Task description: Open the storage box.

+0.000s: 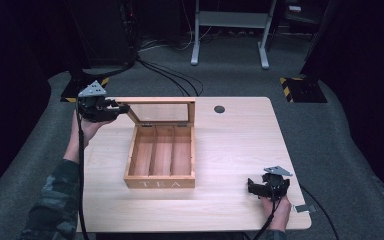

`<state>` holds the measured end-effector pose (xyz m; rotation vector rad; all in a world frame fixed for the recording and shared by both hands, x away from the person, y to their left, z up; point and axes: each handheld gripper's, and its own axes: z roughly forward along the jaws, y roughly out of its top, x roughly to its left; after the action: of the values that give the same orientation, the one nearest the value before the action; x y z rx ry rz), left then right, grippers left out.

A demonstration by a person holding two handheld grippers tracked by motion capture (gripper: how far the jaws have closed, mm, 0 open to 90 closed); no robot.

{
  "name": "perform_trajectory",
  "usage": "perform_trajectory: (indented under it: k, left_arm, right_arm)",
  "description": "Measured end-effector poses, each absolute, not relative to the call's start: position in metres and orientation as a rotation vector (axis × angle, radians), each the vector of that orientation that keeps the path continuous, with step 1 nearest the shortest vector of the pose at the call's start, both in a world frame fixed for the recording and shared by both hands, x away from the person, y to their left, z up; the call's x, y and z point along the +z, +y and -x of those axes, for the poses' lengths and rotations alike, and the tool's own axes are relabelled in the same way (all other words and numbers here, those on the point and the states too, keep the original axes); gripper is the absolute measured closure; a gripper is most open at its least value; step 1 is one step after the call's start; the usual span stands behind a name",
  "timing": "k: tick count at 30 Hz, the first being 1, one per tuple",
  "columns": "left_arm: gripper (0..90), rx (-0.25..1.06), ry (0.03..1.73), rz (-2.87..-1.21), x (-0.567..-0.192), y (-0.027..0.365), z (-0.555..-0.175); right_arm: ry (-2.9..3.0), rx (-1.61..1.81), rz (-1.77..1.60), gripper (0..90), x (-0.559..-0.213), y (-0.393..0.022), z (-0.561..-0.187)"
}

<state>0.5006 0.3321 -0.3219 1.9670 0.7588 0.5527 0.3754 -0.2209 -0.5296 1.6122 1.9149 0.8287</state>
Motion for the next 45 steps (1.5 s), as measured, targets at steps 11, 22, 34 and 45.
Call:
perform_trajectory:
  k: [11,22,34,45]
  left_arm:
    - [61.1,0.562,0.741,-1.979,-0.325,0.332,-0.494]
    - [59.1,0.606,0.721,-2.001,-0.335,0.327,-0.471]
    - [53.1,0.681,0.728,-1.986,-0.356,0.322,-0.442]
    - [40.1,0.658,0.768,-1.948,-0.385,0.325,-0.424]
  right_arm:
    - [1.915,0.829,-1.612,3.5,-0.530,-0.221,-0.375]
    - [1.913,0.828,-1.614,3.6,-0.530,-0.221,-0.375]
    - [1.913,0.828,-1.613,3.8,-0.530,-0.221,-0.375]
    - [1.913,0.828,-1.613,3.8,-0.530,-0.221,-0.375]
